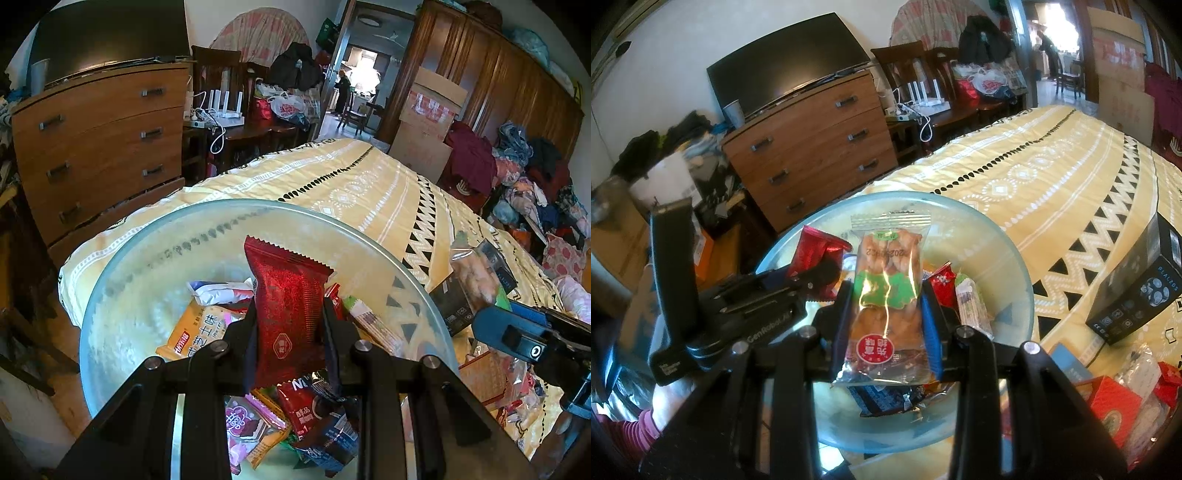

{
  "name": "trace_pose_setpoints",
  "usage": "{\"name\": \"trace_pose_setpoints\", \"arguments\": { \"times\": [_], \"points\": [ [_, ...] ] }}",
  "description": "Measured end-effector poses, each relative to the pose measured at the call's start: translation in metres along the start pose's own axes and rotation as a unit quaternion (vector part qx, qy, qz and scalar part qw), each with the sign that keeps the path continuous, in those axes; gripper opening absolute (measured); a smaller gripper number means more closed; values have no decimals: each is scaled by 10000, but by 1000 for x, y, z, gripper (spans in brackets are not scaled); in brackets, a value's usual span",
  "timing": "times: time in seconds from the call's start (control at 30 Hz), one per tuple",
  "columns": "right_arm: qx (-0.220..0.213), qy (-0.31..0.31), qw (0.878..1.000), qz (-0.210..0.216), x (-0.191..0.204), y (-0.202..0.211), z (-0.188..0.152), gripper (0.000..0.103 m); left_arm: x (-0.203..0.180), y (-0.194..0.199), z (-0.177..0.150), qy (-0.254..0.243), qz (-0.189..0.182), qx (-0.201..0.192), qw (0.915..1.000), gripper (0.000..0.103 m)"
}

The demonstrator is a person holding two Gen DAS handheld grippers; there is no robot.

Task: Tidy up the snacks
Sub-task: 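Lower both held packets into the glass bowl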

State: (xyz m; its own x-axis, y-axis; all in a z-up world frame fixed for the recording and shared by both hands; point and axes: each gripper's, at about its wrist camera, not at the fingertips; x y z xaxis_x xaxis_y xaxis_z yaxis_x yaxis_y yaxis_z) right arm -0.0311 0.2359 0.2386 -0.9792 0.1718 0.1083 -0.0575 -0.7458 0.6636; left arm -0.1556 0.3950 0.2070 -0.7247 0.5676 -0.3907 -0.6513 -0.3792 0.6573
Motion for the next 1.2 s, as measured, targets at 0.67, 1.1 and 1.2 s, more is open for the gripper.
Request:
{"name": "trace_pose_setpoints", "arguments": {
  "times": [0.67, 1.1, 1.2],
  "points": [
    [88, 59, 9999, 81, 6, -8, -2, 35, -4, -1, -13, 55, 17, 71, 10000, 30],
    [114, 59, 9999, 108, 6, -10, 1, 35, -4, -2, -14, 94, 19, 101, 9999, 30],
    [124, 56, 9998, 112, 7, -10, 1, 35, -3, -2, -14, 86, 17, 98, 9999, 30]
  ]
}}
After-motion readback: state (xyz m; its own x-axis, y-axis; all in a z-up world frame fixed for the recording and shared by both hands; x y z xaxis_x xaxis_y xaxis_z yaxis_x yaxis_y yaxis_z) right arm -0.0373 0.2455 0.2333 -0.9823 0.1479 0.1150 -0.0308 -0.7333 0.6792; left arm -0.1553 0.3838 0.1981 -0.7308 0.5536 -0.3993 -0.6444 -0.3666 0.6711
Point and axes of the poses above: each gripper's, at about its wrist camera, not at the fingertips, and y roughly against the way its jaws point, x to its left, z to its top, and after that the axes turned 14 degrees about y, right-handed
